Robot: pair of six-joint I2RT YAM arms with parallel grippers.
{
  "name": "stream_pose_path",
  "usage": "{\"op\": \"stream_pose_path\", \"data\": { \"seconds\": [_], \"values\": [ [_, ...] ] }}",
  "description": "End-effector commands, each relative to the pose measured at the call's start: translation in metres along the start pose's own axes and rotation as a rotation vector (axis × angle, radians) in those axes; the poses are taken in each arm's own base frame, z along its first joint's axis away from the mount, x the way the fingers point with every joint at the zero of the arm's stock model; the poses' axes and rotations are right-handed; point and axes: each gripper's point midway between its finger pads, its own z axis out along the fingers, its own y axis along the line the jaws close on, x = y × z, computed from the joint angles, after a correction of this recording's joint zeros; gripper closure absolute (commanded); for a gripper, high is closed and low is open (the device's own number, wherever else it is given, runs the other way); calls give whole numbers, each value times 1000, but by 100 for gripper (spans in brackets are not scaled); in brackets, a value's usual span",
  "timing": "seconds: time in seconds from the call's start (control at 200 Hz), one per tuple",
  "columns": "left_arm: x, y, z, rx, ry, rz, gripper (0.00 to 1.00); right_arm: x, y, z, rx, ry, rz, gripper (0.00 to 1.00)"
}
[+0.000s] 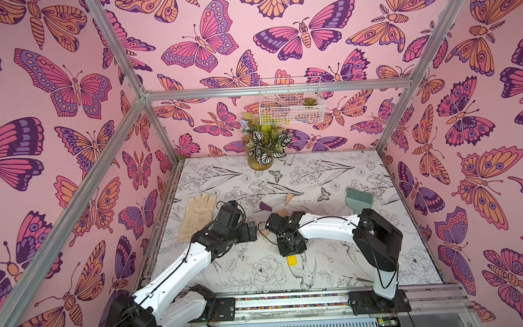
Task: Assemble a small pinwheel with building blocks
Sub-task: Assemble the building block at the center of the board, then adjust the building block at the center of the board.
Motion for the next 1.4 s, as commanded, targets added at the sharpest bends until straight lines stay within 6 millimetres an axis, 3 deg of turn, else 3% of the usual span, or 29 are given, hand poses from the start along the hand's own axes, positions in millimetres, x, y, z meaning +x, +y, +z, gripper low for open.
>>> {"op": "stream_pose_path", "data": {
  "seconds": [0.0,0.396,0.571,0.881,1.397],
  "values": [
    [8,4,4,-6,22,-8,0,-5,-5,0,27,-9,-2,54],
    [2,4,-3,-4,-13,-6,0,-28,5,-51,-37,-120,-20,47],
    [2,5,-3,-7,-11,-5,0,-48,-4,-59,-45,-135,-9,46],
    [5,5,-1,-8,0,-4,0,-81,-11,-50,-59,-128,-31,46],
    [8,7,0,-12,9,-7,0,-93,-2,-17,-89,-92,-64,46]
  ]
}}
